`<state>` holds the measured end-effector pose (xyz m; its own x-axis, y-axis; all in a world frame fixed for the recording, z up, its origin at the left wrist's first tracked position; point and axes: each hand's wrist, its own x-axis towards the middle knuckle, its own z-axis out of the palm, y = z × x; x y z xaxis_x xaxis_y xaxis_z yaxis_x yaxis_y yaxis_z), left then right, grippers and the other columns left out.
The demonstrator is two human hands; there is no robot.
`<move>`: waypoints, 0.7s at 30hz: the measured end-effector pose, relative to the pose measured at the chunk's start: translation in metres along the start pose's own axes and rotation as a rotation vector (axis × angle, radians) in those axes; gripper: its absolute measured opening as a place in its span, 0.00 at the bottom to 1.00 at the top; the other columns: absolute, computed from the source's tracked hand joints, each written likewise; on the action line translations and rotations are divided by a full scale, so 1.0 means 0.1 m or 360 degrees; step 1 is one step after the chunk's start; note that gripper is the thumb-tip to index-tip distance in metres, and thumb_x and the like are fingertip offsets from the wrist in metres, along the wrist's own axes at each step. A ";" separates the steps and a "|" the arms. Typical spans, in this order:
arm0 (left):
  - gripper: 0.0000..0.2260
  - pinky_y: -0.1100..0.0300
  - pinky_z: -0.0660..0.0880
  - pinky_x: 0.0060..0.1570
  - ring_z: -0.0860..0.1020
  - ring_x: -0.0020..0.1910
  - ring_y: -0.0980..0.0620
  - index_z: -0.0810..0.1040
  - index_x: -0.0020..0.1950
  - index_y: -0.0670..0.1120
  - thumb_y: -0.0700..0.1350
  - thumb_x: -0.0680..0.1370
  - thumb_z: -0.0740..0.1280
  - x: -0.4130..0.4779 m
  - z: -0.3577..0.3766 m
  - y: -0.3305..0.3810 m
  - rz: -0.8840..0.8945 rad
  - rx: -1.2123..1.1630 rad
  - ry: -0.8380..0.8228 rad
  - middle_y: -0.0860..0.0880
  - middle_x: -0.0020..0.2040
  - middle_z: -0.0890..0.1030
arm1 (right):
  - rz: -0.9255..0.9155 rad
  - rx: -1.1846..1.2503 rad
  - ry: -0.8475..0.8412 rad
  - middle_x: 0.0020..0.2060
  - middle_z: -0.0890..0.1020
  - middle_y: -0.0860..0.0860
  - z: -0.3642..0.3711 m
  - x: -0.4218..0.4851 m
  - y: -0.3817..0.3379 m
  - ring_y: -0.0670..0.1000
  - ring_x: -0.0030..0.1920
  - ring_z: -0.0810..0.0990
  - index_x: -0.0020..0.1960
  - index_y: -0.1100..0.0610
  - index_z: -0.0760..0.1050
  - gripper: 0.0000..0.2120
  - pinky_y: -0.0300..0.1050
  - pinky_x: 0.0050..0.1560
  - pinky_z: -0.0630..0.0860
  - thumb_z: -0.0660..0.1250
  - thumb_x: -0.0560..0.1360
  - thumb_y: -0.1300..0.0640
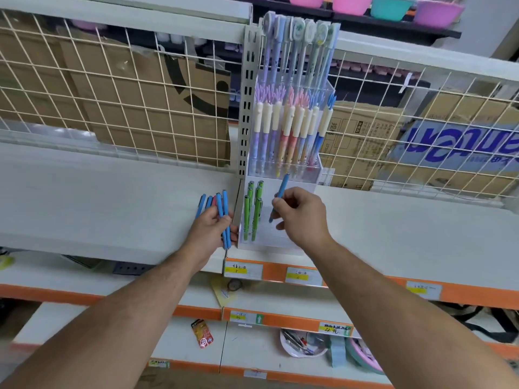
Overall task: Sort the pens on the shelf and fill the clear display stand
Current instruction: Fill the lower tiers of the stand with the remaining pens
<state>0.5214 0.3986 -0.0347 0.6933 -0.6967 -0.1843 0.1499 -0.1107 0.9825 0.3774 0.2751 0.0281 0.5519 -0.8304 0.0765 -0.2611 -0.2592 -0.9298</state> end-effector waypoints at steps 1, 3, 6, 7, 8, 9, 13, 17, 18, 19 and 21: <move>0.07 0.46 0.81 0.47 0.81 0.37 0.49 0.76 0.56 0.48 0.39 0.84 0.60 0.00 0.00 0.00 -0.0001 -0.0004 0.0005 0.44 0.41 0.80 | -0.0007 -0.0012 -0.0018 0.37 0.85 0.56 0.02 0.04 -0.01 0.52 0.37 0.86 0.48 0.61 0.80 0.04 0.49 0.37 0.85 0.69 0.79 0.61; 0.07 0.48 0.81 0.46 0.81 0.36 0.51 0.77 0.57 0.48 0.39 0.84 0.61 0.01 0.00 -0.01 0.0003 -0.0006 0.0010 0.44 0.41 0.80 | -0.0021 -0.0031 -0.0037 0.38 0.85 0.55 0.06 0.10 -0.01 0.52 0.39 0.86 0.48 0.60 0.80 0.03 0.49 0.38 0.85 0.69 0.80 0.60; 0.08 0.49 0.82 0.45 0.81 0.36 0.53 0.77 0.55 0.50 0.39 0.83 0.61 0.01 0.01 -0.01 0.0017 -0.0016 0.0015 0.46 0.42 0.80 | -0.0048 -0.0090 -0.0062 0.38 0.85 0.54 0.11 0.18 0.02 0.52 0.40 0.86 0.46 0.57 0.79 0.04 0.49 0.38 0.85 0.69 0.80 0.60; 0.09 0.50 0.82 0.45 0.81 0.36 0.53 0.77 0.54 0.52 0.39 0.83 0.61 0.01 0.01 -0.01 0.0023 -0.0022 0.0015 0.46 0.43 0.80 | -0.0050 -0.0106 -0.0074 0.38 0.85 0.53 0.12 0.20 0.04 0.52 0.40 0.86 0.46 0.57 0.78 0.04 0.49 0.38 0.85 0.69 0.80 0.60; 0.10 0.51 0.82 0.44 0.81 0.37 0.53 0.77 0.53 0.53 0.39 0.83 0.61 0.00 0.01 -0.01 0.0028 -0.0025 0.0018 0.47 0.43 0.80 | -0.0049 -0.0128 -0.0087 0.38 0.85 0.53 0.13 0.22 0.05 0.52 0.40 0.86 0.46 0.57 0.78 0.04 0.48 0.38 0.85 0.68 0.80 0.60; 0.10 0.51 0.82 0.44 0.81 0.38 0.53 0.76 0.53 0.54 0.39 0.83 0.61 0.00 0.01 0.00 0.0033 -0.0026 0.0019 0.47 0.44 0.79 | -0.0046 -0.0158 -0.0100 0.39 0.85 0.53 0.13 0.24 0.07 0.52 0.40 0.86 0.46 0.58 0.78 0.04 0.48 0.38 0.85 0.68 0.80 0.60; 0.11 0.49 0.81 0.47 0.80 0.39 0.51 0.76 0.52 0.55 0.39 0.83 0.61 0.01 0.01 0.00 0.0043 -0.0032 0.0012 0.47 0.44 0.79 | -0.0050 -0.0401 -0.0151 0.39 0.85 0.55 0.17 0.31 0.15 0.53 0.40 0.85 0.44 0.60 0.79 0.06 0.51 0.42 0.84 0.70 0.79 0.59; 0.09 0.51 0.82 0.45 0.81 0.40 0.51 0.76 0.53 0.54 0.39 0.83 0.61 0.01 0.01 -0.01 0.0024 -0.0029 0.0021 0.47 0.44 0.80 | -0.0090 -0.0555 -0.0175 0.37 0.83 0.53 0.21 0.33 0.21 0.54 0.39 0.81 0.44 0.60 0.80 0.07 0.49 0.44 0.80 0.71 0.78 0.58; 0.09 0.53 0.82 0.44 0.81 0.41 0.51 0.77 0.53 0.53 0.40 0.83 0.61 0.01 0.01 -0.01 0.0017 -0.0021 0.0026 0.47 0.44 0.80 | -0.0099 -0.0583 -0.0175 0.37 0.82 0.52 0.22 0.33 0.22 0.52 0.38 0.79 0.44 0.59 0.81 0.06 0.47 0.44 0.79 0.71 0.78 0.57; 0.08 0.54 0.82 0.43 0.81 0.41 0.51 0.77 0.53 0.52 0.40 0.83 0.62 0.02 0.01 -0.01 0.0012 -0.0016 0.0030 0.47 0.44 0.80 | -0.0108 -0.0615 -0.0178 0.37 0.82 0.51 0.22 0.33 0.23 0.51 0.38 0.78 0.45 0.59 0.81 0.06 0.46 0.44 0.78 0.71 0.78 0.57; 0.07 0.56 0.81 0.41 0.81 0.41 0.51 0.77 0.54 0.50 0.40 0.83 0.62 0.02 0.00 -0.01 0.0010 -0.0002 0.0037 0.47 0.44 0.80 | -0.0116 -0.0668 -0.0186 0.38 0.81 0.51 0.22 0.33 0.24 0.51 0.38 0.78 0.46 0.58 0.82 0.05 0.46 0.44 0.77 0.71 0.78 0.56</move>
<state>0.5221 0.3974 -0.0361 0.7102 -0.6809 -0.1790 0.1466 -0.1056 0.9835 0.4069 0.2527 0.0006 0.6605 -0.7473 0.0728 -0.5039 -0.5131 -0.6948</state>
